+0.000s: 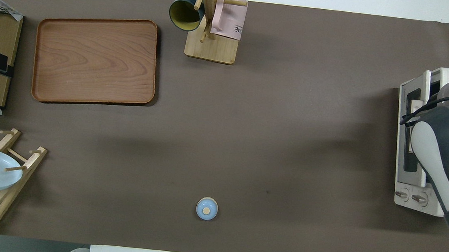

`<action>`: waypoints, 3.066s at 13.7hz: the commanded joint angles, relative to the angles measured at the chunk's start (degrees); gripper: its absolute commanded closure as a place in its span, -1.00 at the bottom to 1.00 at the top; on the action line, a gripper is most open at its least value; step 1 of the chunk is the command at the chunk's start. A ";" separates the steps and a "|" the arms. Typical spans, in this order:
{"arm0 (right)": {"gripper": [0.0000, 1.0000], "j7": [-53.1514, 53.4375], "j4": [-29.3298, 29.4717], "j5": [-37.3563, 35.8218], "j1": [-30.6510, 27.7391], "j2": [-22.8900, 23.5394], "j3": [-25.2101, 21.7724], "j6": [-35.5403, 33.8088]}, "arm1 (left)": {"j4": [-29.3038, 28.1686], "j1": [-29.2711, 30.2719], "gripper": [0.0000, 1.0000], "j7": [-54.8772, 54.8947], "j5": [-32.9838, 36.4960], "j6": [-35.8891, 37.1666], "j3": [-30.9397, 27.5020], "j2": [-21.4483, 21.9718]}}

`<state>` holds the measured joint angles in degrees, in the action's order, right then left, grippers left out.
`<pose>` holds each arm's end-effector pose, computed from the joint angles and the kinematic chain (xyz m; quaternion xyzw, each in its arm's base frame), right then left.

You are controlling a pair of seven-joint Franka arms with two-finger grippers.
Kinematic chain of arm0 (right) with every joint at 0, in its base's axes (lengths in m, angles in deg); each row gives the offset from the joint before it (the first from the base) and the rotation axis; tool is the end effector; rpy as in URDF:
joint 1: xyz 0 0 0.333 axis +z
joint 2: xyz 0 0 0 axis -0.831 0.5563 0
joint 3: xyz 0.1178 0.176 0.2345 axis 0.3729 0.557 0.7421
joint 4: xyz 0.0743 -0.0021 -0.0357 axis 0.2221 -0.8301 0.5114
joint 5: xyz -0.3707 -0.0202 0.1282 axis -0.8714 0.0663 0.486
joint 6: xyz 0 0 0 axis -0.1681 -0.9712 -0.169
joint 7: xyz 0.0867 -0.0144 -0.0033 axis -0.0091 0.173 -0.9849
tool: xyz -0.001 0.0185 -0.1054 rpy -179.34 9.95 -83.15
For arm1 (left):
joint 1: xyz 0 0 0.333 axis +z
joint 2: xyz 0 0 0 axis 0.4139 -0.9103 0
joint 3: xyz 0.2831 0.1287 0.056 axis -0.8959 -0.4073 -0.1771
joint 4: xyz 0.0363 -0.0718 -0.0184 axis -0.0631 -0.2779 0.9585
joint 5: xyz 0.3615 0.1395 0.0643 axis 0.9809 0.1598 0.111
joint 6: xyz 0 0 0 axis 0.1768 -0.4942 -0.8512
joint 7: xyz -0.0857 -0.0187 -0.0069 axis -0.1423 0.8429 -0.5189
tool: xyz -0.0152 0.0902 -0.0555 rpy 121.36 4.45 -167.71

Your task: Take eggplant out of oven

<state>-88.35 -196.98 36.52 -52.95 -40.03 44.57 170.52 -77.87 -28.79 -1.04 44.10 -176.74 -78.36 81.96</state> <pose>0.5565 -0.0317 0.4569 0.9848 0.1431 -0.0585 0.0792 0.5416 -0.0313 0.6179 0.9996 -0.0164 -0.0085 0.0203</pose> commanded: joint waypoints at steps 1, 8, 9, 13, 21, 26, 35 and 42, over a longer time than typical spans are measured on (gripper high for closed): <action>1.00 0.80 -2.06 2.08 0.69 4.44 -0.02 6.56 | -0.74 0.21 -1.00 0.88 0.62 0.67 0.16 0.83; 1.00 8.53 -3.36 3.42 5.01 11.21 0.07 12.38 | -0.74 0.21 -1.00 0.88 0.62 0.58 0.07 0.83; 1.00 9.06 -5.38 3.76 5.09 10.78 -0.02 13.94 | -0.74 0.21 -1.00 0.88 0.62 0.58 0.07 0.83; 0.26 12.49 -7.07 10.67 6.59 10.34 0.07 16.34 | -0.74 0.21 -1.00 0.88 0.62 0.58 0.16 0.83; -0.30 10.82 -6.28 6.63 4.83 1.82 -0.37 1.16 | -0.74 0.21 -1.00 0.88 0.62 0.58 0.07 0.83; -0.23 10.82 -8.20 -1.86 1.76 0.85 -0.20 0.16 | -0.74 0.21 -1.00 0.88 0.62 0.58 0.16 0.83; 1.00 9.68 -14.10 -7.54 3.76 -0.74 -0.11 7.28 | -0.74 0.21 -1.00 0.88 0.62 0.58 0.16 0.83; 1.00 30.10 2.99 -8.81 27.63 5.83 0.07 -11.75 | -0.74 0.21 -1.00 0.88 0.62 0.58 0.07 0.83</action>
<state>-66.34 -202.28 27.67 -32.70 -38.94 44.60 165.46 -77.87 -28.78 -1.03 44.10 -176.71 -78.36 81.96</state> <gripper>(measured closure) 0.982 0.000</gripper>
